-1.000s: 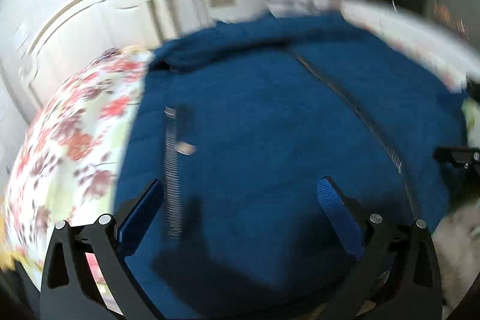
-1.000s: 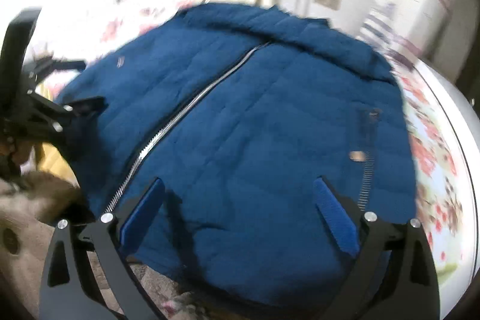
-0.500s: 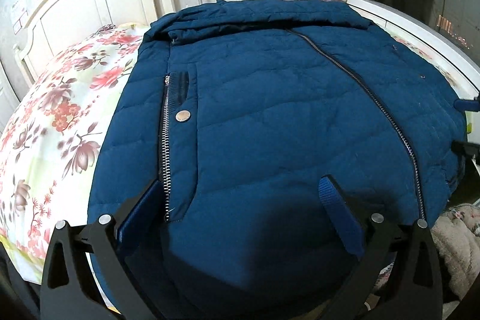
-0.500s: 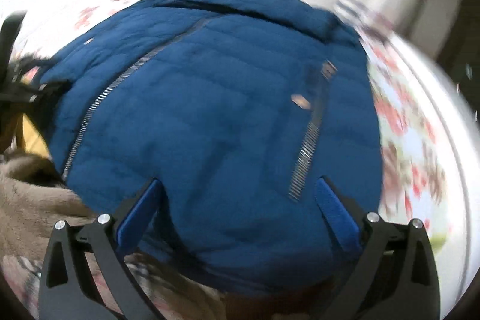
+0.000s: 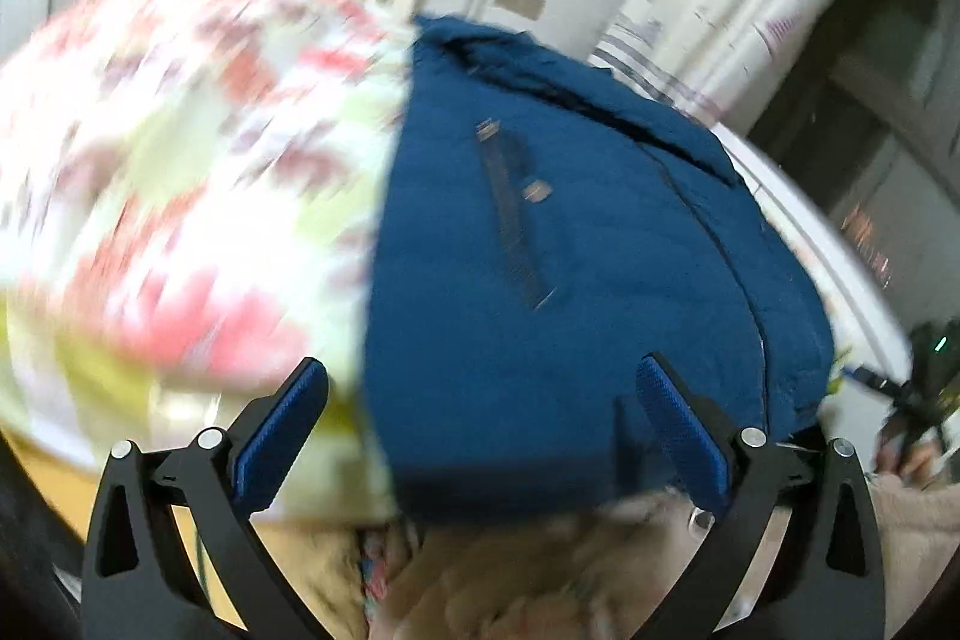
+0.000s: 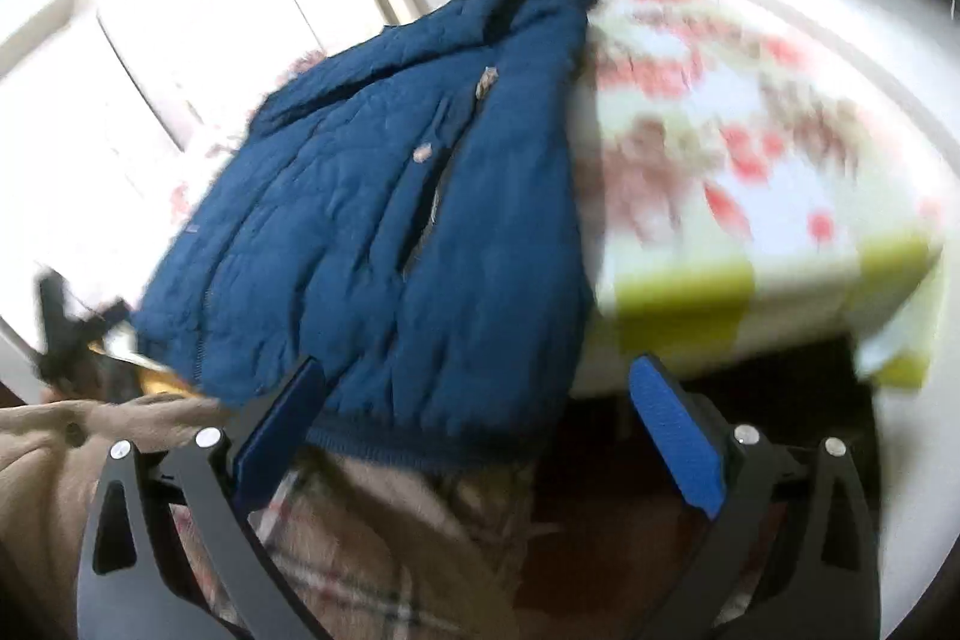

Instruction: Fold large clothes

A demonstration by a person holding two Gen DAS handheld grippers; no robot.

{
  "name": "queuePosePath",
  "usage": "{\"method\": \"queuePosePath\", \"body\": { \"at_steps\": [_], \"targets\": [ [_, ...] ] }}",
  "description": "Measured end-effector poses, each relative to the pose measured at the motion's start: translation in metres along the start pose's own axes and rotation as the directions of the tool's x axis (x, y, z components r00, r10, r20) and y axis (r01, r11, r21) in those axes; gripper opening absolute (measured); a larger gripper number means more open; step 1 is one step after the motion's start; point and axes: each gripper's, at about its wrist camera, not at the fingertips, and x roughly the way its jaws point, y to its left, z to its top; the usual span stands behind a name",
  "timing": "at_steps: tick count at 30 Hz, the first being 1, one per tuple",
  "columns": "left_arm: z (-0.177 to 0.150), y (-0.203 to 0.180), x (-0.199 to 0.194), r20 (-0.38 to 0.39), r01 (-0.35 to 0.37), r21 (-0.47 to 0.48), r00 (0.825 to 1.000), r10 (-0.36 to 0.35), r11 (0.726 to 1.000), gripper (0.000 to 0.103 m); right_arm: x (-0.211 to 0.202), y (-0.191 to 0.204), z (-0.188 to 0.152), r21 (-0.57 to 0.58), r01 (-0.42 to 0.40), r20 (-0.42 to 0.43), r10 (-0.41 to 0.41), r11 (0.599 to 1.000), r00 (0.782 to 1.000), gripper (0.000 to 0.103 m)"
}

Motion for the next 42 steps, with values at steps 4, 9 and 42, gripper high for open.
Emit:
{"method": "queuePosePath", "body": {
  "at_steps": [4, 9, 42],
  "targets": [
    [-0.018, 0.02, 0.008, -0.033, 0.032, -0.036, 0.999, -0.033, 0.999, 0.099, 0.016, -0.017, -0.019, 0.023, -0.105, -0.036, 0.105, 0.994, 0.994, 0.1],
    [-0.012, 0.008, 0.027, -0.014, 0.1, -0.019, 0.995, -0.1, 0.995, 0.098, 0.042, -0.014, -0.021, 0.02, -0.159, -0.049, 0.16, 0.987, 0.986, 0.1],
    [0.008, -0.031, 0.009, 0.058, 0.17, 0.109, 0.982, -0.177, 0.979, 0.067, 0.011, 0.003, -0.009, -0.061, -0.362, 0.079, 0.366, 0.93, 0.927, 0.039]
  ]
}}
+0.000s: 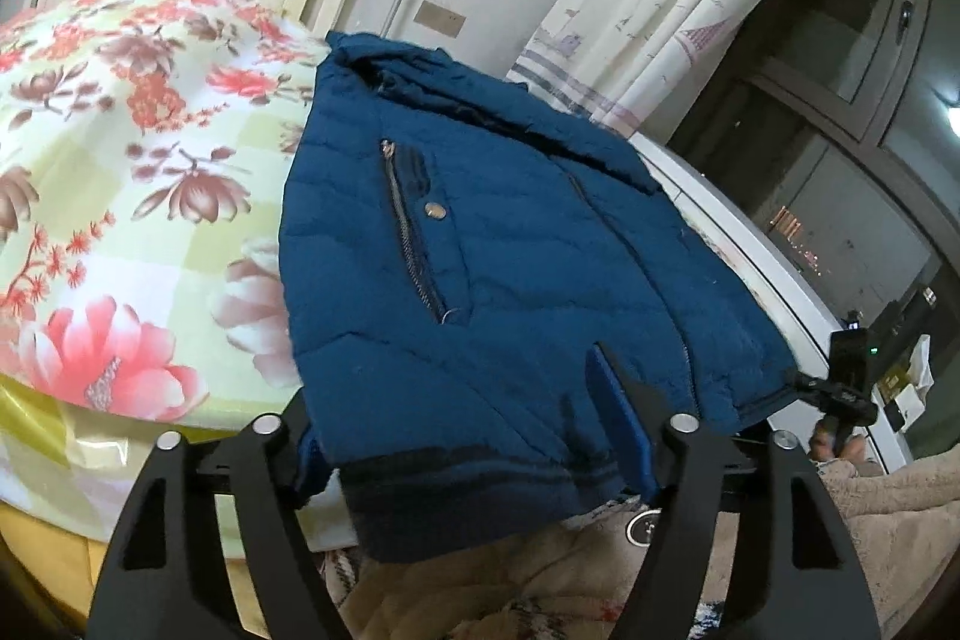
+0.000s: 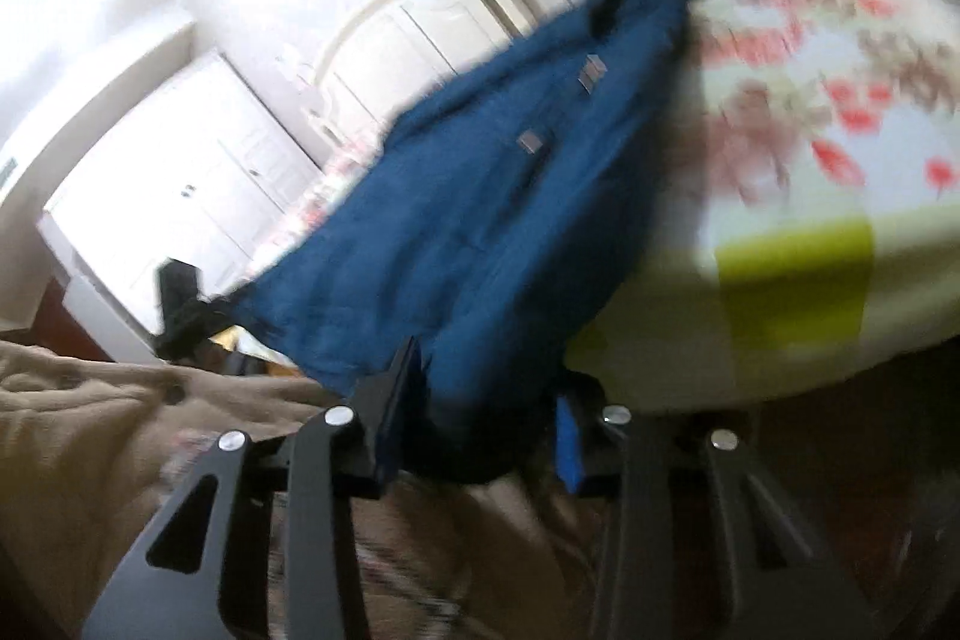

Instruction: Fold large clothes

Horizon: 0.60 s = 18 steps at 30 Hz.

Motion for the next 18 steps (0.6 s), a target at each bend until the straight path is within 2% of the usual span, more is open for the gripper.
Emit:
{"method": "queuePosePath", "body": {
  "at_steps": [2, 5, 7, 9, 10, 11, 12, 13, 15, 16, 18],
  "targets": [
    [0.004, 0.0, 0.004, -0.005, -0.002, 0.003, 1.0, 0.002, 1.0, 0.067, 0.001, 0.003, 0.006, -0.002, 0.008, 0.012, -0.008, 1.0, 1.0, 0.041],
    [0.009, 0.007, 0.014, -0.03, 0.003, -0.023, 1.0, -0.003, 1.0, 0.067, 0.024, 0.0, 0.017, 0.004, 0.082, -0.022, -0.082, 0.997, 0.996, 0.045],
    [0.011, 0.012, 0.021, -0.042, 0.007, -0.037, 0.999, -0.009, 0.999, 0.067, 0.026, -0.004, 0.021, 0.018, 0.053, -0.003, -0.053, 0.998, 0.999, 0.045],
    [0.014, 0.011, 0.025, -0.044, 0.011, -0.027, 0.999, -0.012, 1.0, 0.067, 0.03, -0.002, 0.019, 0.02, 0.072, -0.005, -0.072, 0.997, 0.997, 0.04],
    [0.014, 0.01, 0.026, -0.051, 0.008, -0.016, 0.999, -0.009, 1.0, 0.067, 0.029, 0.0, 0.017, 0.005, 0.094, -0.011, -0.094, 0.996, 0.996, 0.032],
    [0.015, 0.008, 0.028, -0.063, -0.009, 0.001, 0.998, 0.009, 1.0, 0.052, 0.029, 0.003, 0.016, -0.016, 0.129, -0.019, -0.129, 0.992, 0.991, 0.028],
    [0.016, 0.008, 0.03, -0.072, -0.036, 0.006, 0.997, 0.036, 0.999, 0.027, 0.025, 0.004, 0.013, -0.034, 0.151, -0.021, -0.152, 0.988, 0.988, 0.023],
    [0.017, 0.009, 0.03, -0.073, -0.042, -0.001, 0.996, 0.042, 0.999, 0.023, 0.024, 0.01, 0.011, -0.057, 0.185, -0.016, -0.187, 0.981, 0.982, 0.02],
    [0.02, 0.018, 0.02, -0.04, 0.024, -0.081, 0.999, -0.027, 0.996, 0.011, 0.023, 0.02, 0.011, -0.064, 0.224, -0.005, -0.225, 0.972, 0.974, 0.017],
    [0.024, 0.02, 0.009, 0.0, 0.069, -0.124, 0.998, -0.069, 0.99, 0.01, 0.018, 0.028, 0.014, -0.055, 0.218, 0.018, -0.217, 0.974, 0.976, 0.016],
    [0.034, 0.017, -0.012, 0.069, 0.131, -0.153, 0.99, -0.122, 0.979, 0.008, 0.004, 0.044, 0.027, -0.053, 0.175, 0.082, -0.17, 0.983, 0.982, 0.015]
  ]
}}
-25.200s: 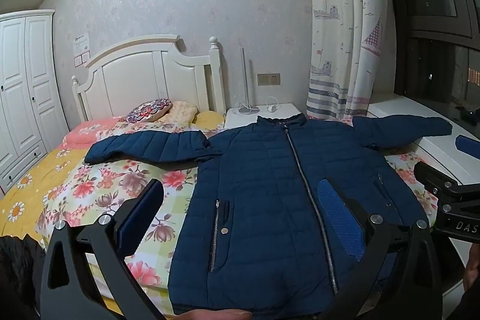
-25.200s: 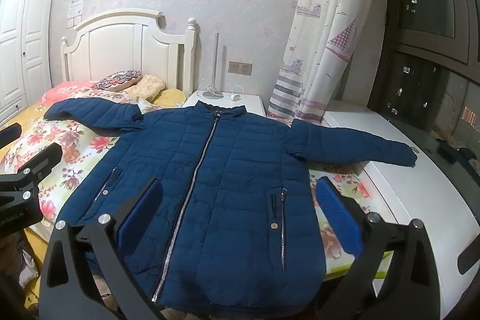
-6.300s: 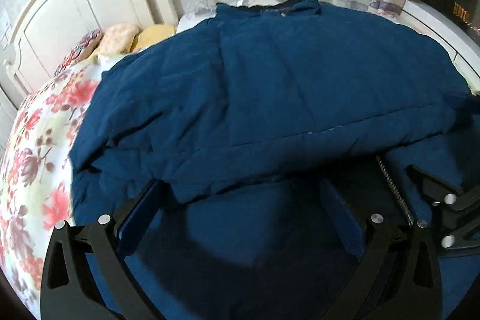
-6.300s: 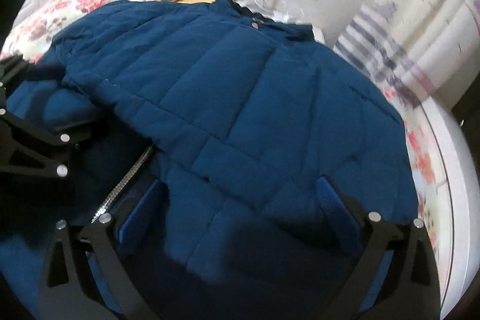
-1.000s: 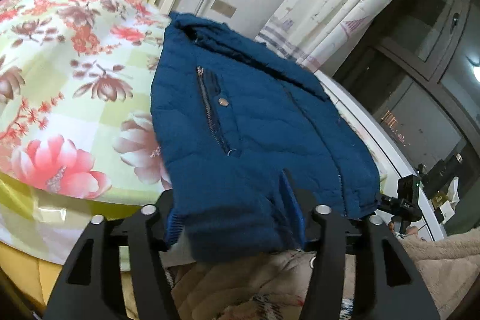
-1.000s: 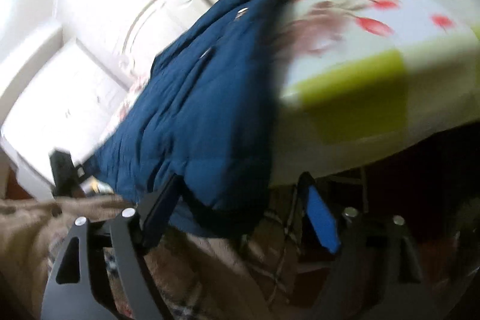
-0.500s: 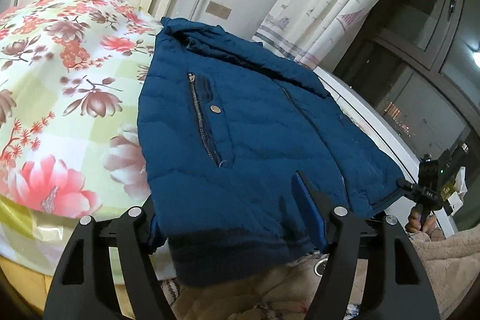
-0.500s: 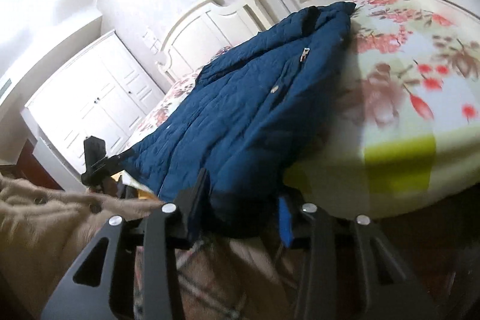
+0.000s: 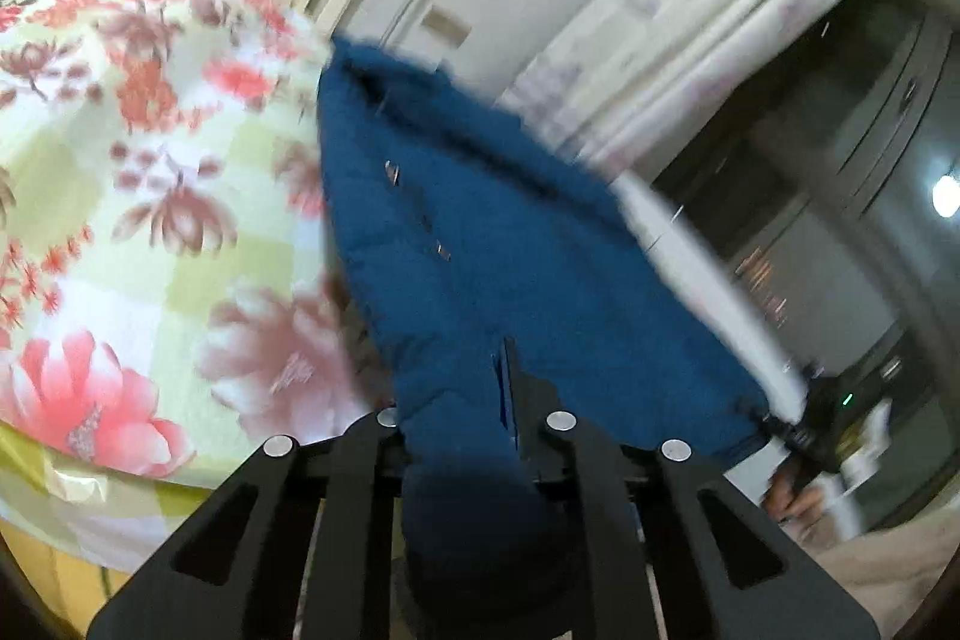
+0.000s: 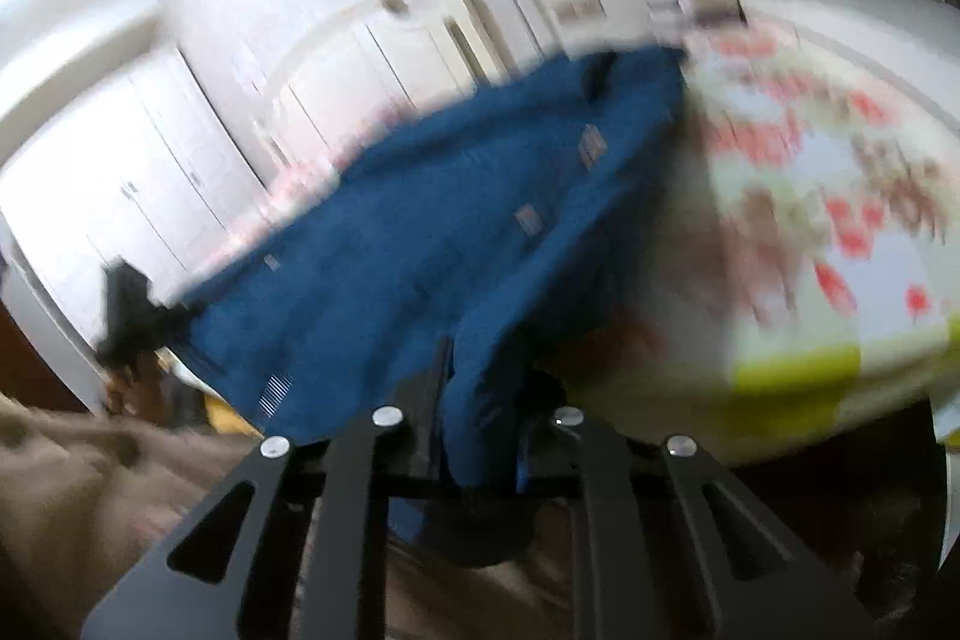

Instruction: Fold large clothes

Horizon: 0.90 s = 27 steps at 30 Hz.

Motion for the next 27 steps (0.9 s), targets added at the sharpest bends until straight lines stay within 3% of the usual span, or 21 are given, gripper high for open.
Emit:
{"method": "queuePosePath", "body": {
  "at_steps": [3, 7, 10, 13, 17, 19, 21, 23, 25, 26, 27],
  "targets": [
    [0.012, -0.017, -0.031, 0.065, 0.069, -0.001, 0.995, -0.069, 0.998, 0.008, -0.035, 0.03, 0.026, -0.049, -0.096, 0.087, 0.1, 0.994, 0.991, 0.015],
    [0.014, -0.033, -0.095, 0.136, 0.16, -0.002, 0.978, -0.158, 0.987, 0.008, -0.079, 0.072, 0.037, -0.144, -0.164, 0.11, 0.18, 0.976, 0.977, 0.015],
    [0.008, -0.034, -0.133, 0.15, 0.219, -0.003, 0.965, -0.216, 0.976, 0.009, -0.113, 0.094, 0.035, -0.205, -0.18, 0.118, 0.207, 0.962, 0.971, 0.015],
    [0.015, -0.023, -0.139, 0.13, 0.315, -0.102, 0.945, -0.301, 0.944, 0.01, -0.124, 0.102, 0.043, -0.215, -0.174, 0.15, 0.209, 0.961, 0.966, 0.015],
    [0.056, -0.018, -0.09, 0.089, 0.299, -0.173, 0.954, -0.288, 0.938, 0.011, -0.069, 0.08, 0.097, -0.052, -0.168, 0.145, 0.174, 0.984, 0.974, 0.016],
    [0.092, -0.01, -0.052, 0.064, 0.292, -0.203, 0.956, -0.285, 0.935, 0.012, -0.022, 0.059, 0.137, 0.048, -0.14, 0.117, 0.133, 0.989, 0.984, 0.016],
    [0.132, 0.008, 0.0, 0.03, 0.234, -0.285, 0.971, -0.235, 0.929, 0.014, 0.019, 0.038, 0.169, 0.126, -0.099, 0.094, 0.087, 0.987, 0.992, 0.019],
    [0.163, 0.038, 0.058, -0.065, 0.119, -0.391, 0.986, -0.156, 0.913, 0.014, 0.068, 0.004, 0.192, 0.262, -0.071, 0.052, 0.059, 0.963, 0.997, 0.032],
    [0.171, 0.068, 0.095, -0.163, -0.006, -0.5, 0.983, -0.087, 0.866, 0.015, 0.102, -0.027, 0.198, 0.377, -0.043, 0.03, 0.034, 0.925, 0.999, 0.068],
    [0.171, 0.08, 0.107, -0.211, -0.056, -0.539, 0.975, -0.07, 0.84, 0.015, 0.111, -0.038, 0.197, 0.404, -0.046, 0.05, 0.028, 0.914, 0.998, 0.071],
    [0.172, 0.091, 0.116, -0.228, -0.059, -0.576, 0.969, -0.091, 0.815, 0.019, 0.115, -0.045, 0.194, 0.411, -0.07, 0.073, 0.043, 0.909, 0.996, 0.071]
  ]
}}
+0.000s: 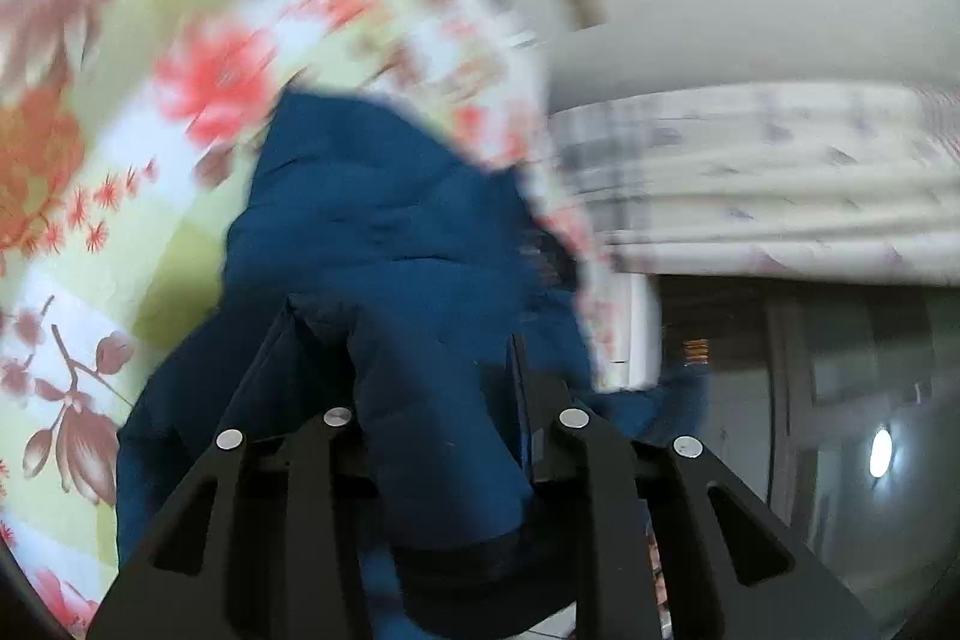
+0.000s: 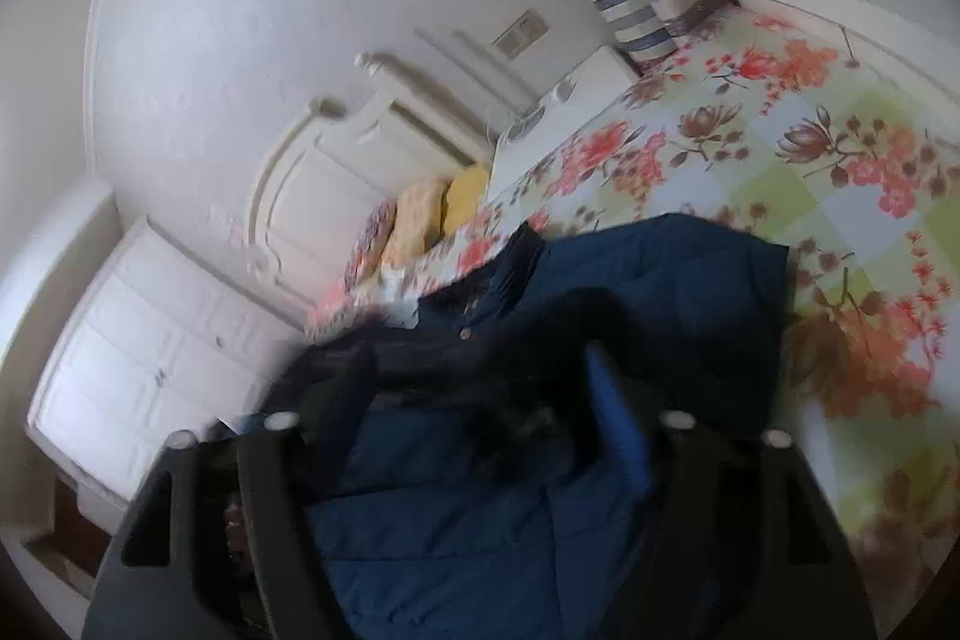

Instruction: Fold large clothes

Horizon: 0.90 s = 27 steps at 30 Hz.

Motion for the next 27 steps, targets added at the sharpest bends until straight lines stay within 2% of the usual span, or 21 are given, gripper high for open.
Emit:
{"method": "queuePosePath", "body": {
  "at_steps": [1, 2, 3, 4, 5, 7, 9, 10, 12, 14, 16, 18, 22, 25, 27],
  "targets": [
    [0.003, 0.003, 0.001, -0.009, 0.025, -0.008, 1.0, -0.025, 1.0, 0.024, 0.001, -0.007, -0.001, 0.003, -0.014, 0.005, 0.014, 1.0, 1.0, 0.071],
    [0.009, 0.004, -0.001, -0.022, 0.074, -0.01, 0.997, -0.074, 0.997, 0.041, 0.002, -0.013, -0.002, 0.0, -0.013, 0.013, 0.013, 1.0, 1.0, 0.071],
    [0.014, 0.003, -0.005, -0.032, 0.12, -0.013, 0.992, -0.12, 0.993, 0.081, 0.002, -0.019, -0.003, -0.009, 0.003, 0.018, -0.003, 1.0, 1.0, 0.071],
    [0.018, 0.001, -0.008, -0.037, 0.15, -0.017, 0.988, -0.151, 0.989, 0.097, 0.002, -0.024, -0.003, -0.028, 0.041, 0.023, -0.04, 0.999, 0.999, 0.071],
    [0.025, -0.004, -0.015, -0.032, 0.167, -0.018, 0.985, -0.167, 0.986, 0.099, 0.004, -0.03, -0.003, -0.044, 0.075, 0.022, -0.074, 0.996, 0.997, 0.071],
    [0.04, -0.021, -0.031, -0.028, 0.07, 0.018, 0.997, -0.07, 0.997, 0.099, 0.011, -0.037, -0.002, -0.073, 0.137, 0.008, -0.137, 0.988, 0.991, 0.071],
    [0.047, -0.039, -0.05, 0.043, 0.016, 0.097, 0.999, -0.02, 0.995, 0.099, 0.017, -0.037, -0.002, -0.122, 0.179, 0.003, -0.18, 0.976, 0.984, 0.071],
    [0.049, -0.05, -0.061, 0.091, -0.031, 0.162, 0.996, 0.016, 0.986, 0.099, 0.022, -0.032, -0.001, -0.176, 0.208, 0.0, -0.211, 0.962, 0.977, 0.071],
    [0.049, -0.06, -0.068, 0.132, -0.099, 0.256, 0.989, 0.067, 0.962, 0.099, 0.033, -0.022, 0.0, -0.279, 0.241, -0.023, -0.257, 0.93, 0.966, 0.071],
    [0.047, -0.057, -0.06, 0.122, -0.154, 0.327, 0.985, 0.12, 0.932, 0.099, 0.045, -0.013, 0.001, -0.374, 0.254, -0.075, -0.302, 0.892, 0.95, 0.071],
    [0.044, -0.049, -0.048, 0.1, -0.169, 0.379, 0.985, 0.141, 0.91, 0.099, 0.059, -0.01, 0.004, -0.439, 0.235, -0.126, -0.318, 0.867, 0.94, 0.072],
    [0.037, -0.037, -0.034, 0.094, -0.196, 0.428, 0.981, 0.171, 0.882, 0.099, 0.072, -0.009, 0.01, -0.472, 0.198, -0.179, -0.314, 0.859, 0.933, 0.075],
    [0.035, -0.022, 0.0, 0.043, -0.197, 0.503, 0.978, 0.204, 0.841, 0.099, 0.102, -0.016, 0.019, -0.516, 0.163, -0.284, -0.348, 0.841, 0.894, 0.078],
    [0.04, -0.016, 0.022, 0.014, -0.192, 0.534, 0.976, 0.219, 0.823, 0.099, 0.115, -0.027, 0.023, -0.496, 0.129, -0.335, -0.326, 0.859, 0.884, 0.082],
    [0.045, -0.016, 0.036, -0.015, -0.176, 0.54, 0.976, 0.219, 0.823, 0.099, 0.119, -0.037, 0.024, -0.451, 0.101, -0.359, -0.284, 0.887, 0.889, 0.083]
  ]
}}
